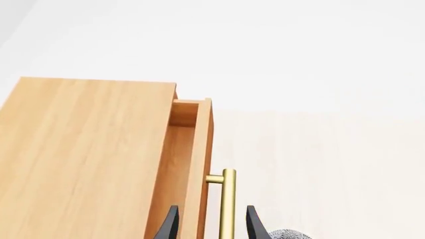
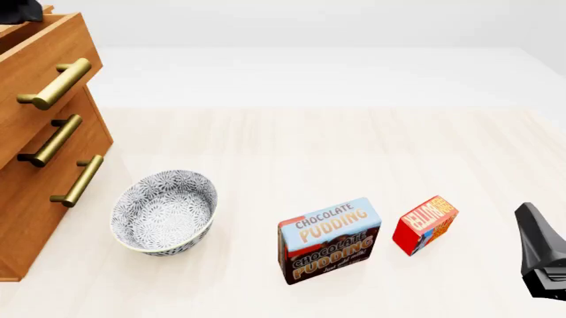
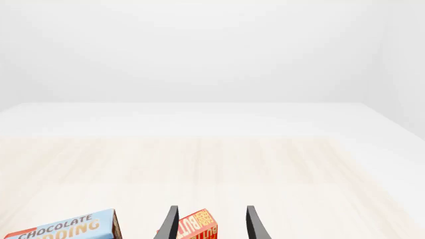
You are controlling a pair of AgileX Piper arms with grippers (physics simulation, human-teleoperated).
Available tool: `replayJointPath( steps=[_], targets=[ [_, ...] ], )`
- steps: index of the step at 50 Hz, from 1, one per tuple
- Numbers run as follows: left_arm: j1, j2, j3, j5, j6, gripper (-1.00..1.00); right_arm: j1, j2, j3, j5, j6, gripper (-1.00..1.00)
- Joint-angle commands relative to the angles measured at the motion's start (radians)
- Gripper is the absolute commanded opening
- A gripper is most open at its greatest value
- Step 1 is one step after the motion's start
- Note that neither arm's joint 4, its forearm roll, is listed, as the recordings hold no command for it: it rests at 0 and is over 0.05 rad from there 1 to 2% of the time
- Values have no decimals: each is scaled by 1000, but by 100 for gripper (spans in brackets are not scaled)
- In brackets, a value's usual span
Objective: Put the butter at the back in the top drawer of the cabinet and close it.
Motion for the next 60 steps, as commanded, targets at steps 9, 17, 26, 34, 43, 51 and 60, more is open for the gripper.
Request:
replayJointPath(
  steps=[9,17,26,34,43,51,60],
  targets=[
    [4,15,13,-17,-4,100,0,0,0,0,0,100],
    [7,22,23,-27,-4,100,0,0,0,0,0,100],
    [7,31,29,-35,-5,100,0,0,0,0,0,100],
    [8,41,37,-44,-3,100,0,0,0,0,0,100],
    [6,48,45,-52,-3,100,0,0,0,0,0,100],
    [8,53,47,-53,-2,100,0,0,0,0,0,100],
    [9,57,49,-55,-1,100,0,0,0,0,0,100]
  ],
)
